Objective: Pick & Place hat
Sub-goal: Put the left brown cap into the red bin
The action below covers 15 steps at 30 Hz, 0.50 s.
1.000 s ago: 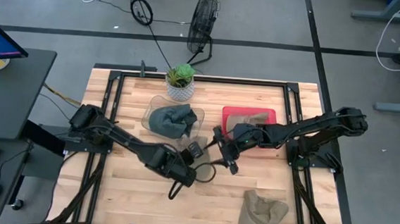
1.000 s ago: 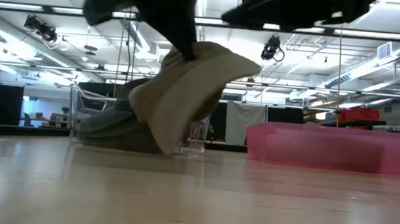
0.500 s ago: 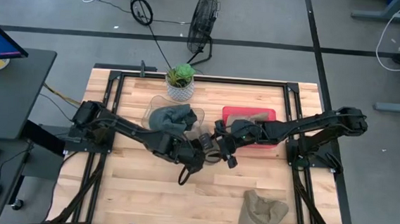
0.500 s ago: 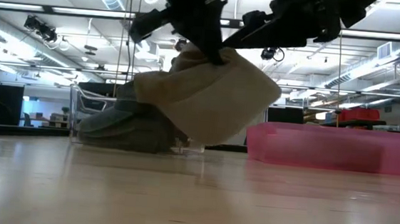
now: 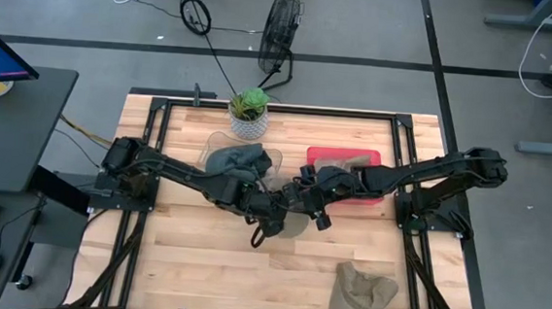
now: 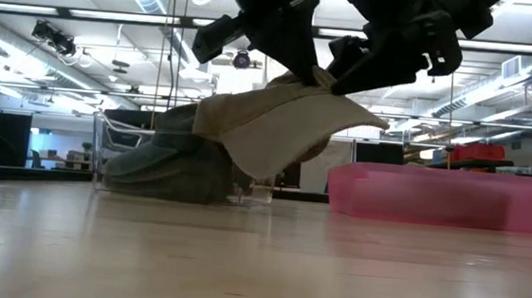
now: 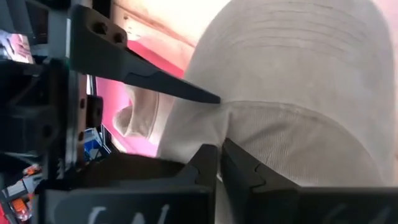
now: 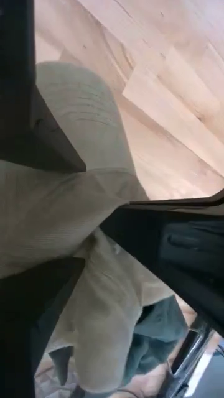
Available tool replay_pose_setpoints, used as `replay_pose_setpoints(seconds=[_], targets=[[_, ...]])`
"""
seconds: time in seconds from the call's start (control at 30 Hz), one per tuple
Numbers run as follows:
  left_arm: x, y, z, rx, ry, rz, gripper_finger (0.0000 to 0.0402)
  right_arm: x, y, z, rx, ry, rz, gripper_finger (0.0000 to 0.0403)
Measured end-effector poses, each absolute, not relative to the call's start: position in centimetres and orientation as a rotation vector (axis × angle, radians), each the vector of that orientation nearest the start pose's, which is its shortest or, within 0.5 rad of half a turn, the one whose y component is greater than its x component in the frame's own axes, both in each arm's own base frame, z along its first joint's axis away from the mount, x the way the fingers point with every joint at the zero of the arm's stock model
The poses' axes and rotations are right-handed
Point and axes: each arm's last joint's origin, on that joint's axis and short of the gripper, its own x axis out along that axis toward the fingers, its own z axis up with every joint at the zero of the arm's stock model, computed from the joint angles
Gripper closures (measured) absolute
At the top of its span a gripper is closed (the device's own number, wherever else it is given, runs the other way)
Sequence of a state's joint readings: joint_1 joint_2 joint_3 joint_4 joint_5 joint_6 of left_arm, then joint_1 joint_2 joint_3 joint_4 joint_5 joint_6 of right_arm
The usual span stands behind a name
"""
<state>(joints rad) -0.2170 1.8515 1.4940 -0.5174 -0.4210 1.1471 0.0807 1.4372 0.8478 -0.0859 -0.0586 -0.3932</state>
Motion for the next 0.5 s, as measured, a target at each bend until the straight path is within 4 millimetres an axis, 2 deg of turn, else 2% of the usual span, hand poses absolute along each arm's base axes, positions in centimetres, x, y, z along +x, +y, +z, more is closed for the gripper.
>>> replay_pose_setpoints(seconds=[0.2,0.37,0.43,0.5], targets=[[40.00,-7.46,25.78,1.325,0.843,-0.271,0.0385,29.50,2.58,21.70,-0.326,0.665,0.252,0.0270],[40.03,-7.46,25.82,1.176,0.844,-0.196,0.0384,29.27,2.78,21.43,-0.258,0.704,0.247,0.0374],[40.02,-7.46,25.80,1.077,0.845,-0.151,0.0383,29.26,3.03,21.45,-0.251,0.702,0.251,0.0390],[40.01,-7.48,25.79,0.992,0.845,-0.112,0.0383,29.28,3.27,21.50,-0.252,0.693,0.256,0.0383]])
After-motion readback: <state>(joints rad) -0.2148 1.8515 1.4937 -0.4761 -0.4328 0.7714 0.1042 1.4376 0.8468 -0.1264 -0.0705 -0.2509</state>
